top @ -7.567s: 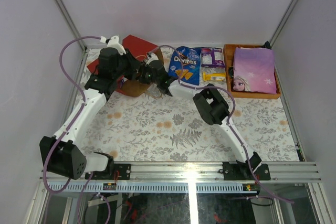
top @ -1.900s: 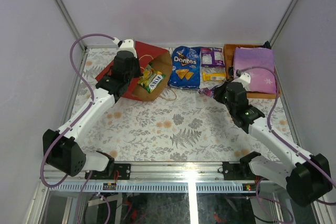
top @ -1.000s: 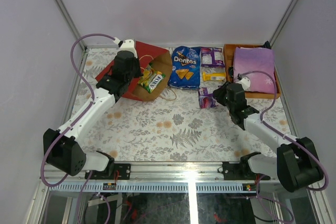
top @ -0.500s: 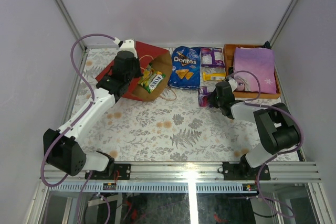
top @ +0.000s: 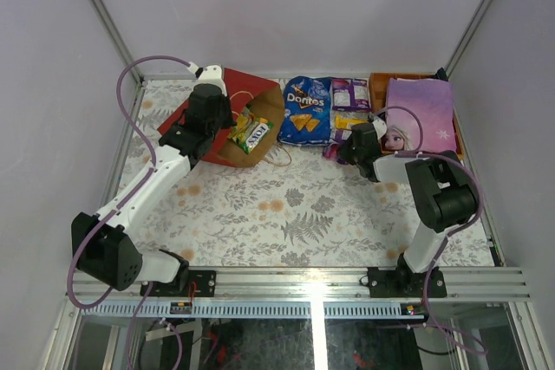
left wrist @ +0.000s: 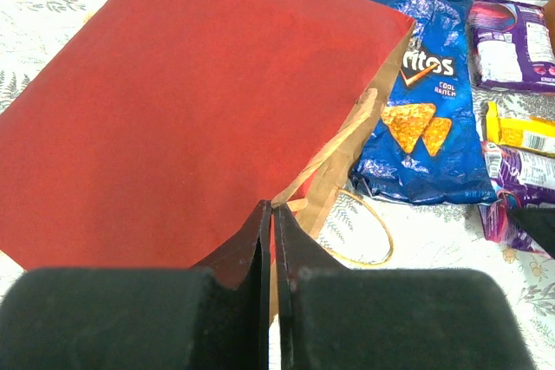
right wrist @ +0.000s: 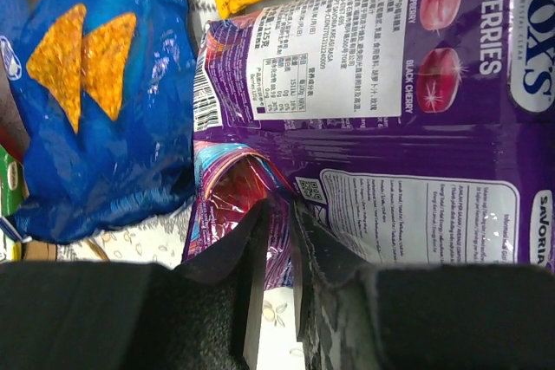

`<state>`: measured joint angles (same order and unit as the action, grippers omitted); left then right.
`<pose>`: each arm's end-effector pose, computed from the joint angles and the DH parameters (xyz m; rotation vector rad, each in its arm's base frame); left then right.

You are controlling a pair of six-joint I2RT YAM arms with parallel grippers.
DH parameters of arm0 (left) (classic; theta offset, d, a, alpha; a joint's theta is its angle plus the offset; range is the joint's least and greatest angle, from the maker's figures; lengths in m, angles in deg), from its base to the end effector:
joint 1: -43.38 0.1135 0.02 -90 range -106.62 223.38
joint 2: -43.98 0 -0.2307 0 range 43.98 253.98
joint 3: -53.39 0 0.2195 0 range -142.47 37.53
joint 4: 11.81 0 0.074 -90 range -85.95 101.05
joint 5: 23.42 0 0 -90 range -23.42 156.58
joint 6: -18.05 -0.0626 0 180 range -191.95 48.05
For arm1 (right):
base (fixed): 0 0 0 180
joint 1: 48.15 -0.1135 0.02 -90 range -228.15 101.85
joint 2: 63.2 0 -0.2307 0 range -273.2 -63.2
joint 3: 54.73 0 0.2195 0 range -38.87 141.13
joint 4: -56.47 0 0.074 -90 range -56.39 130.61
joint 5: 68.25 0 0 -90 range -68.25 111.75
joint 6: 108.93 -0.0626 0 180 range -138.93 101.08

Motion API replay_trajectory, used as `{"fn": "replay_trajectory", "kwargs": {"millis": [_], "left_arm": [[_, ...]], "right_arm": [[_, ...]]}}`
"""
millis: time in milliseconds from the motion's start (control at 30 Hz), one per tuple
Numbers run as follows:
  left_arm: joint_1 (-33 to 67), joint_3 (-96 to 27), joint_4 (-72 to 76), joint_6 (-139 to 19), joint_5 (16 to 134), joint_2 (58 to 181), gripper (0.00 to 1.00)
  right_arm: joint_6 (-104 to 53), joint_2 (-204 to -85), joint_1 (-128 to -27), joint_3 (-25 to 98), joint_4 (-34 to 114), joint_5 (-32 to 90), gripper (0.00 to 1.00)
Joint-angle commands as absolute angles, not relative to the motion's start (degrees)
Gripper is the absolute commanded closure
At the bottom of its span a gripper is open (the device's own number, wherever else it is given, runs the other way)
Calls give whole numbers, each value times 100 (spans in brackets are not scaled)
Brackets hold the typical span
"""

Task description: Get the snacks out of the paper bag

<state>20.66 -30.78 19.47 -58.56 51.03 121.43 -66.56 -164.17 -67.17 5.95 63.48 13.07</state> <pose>0.2924 -0.1043 0.3085 -0.0121 1.9853 -0.1371 0.3292 0.1035 0.1235 0.6272 2.0970 0.5099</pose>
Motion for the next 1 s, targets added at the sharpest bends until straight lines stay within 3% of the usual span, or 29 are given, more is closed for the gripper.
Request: {"fn": "replay_trajectory", "kwargs": {"millis": [0, 167, 300, 500, 700, 967], "left_arm": [[2105, -3065, 1800, -5929, 4926, 12076, 100], [2106, -3077, 1803, -5944, 4909, 12096, 100], [2105, -3076, 1803, -5955, 4893, 12095, 100], [2109, -3118, 1794, -5925, 4955, 12135, 100], [2106, -3153, 1773, -5879, 5072, 12156, 100], [2104, -3205, 1897, -5824, 5214, 12110, 100]], "right_arm": [[-6098, -16770, -6395, 1058, 6385, 1795, 78], [-4977, -17272, -5951, 2208, 5537, 2839, 76], [-4709, -17283, -5655, 2318, 5337, 3407, 74], [-4851, -16392, -5582, 2050, 5543, 3852, 59], [-5536, -15563, -6377, 1818, 6519, 4013, 59], [-6732, -17084, -7976, 2858, 7559, 4179, 23]]}}
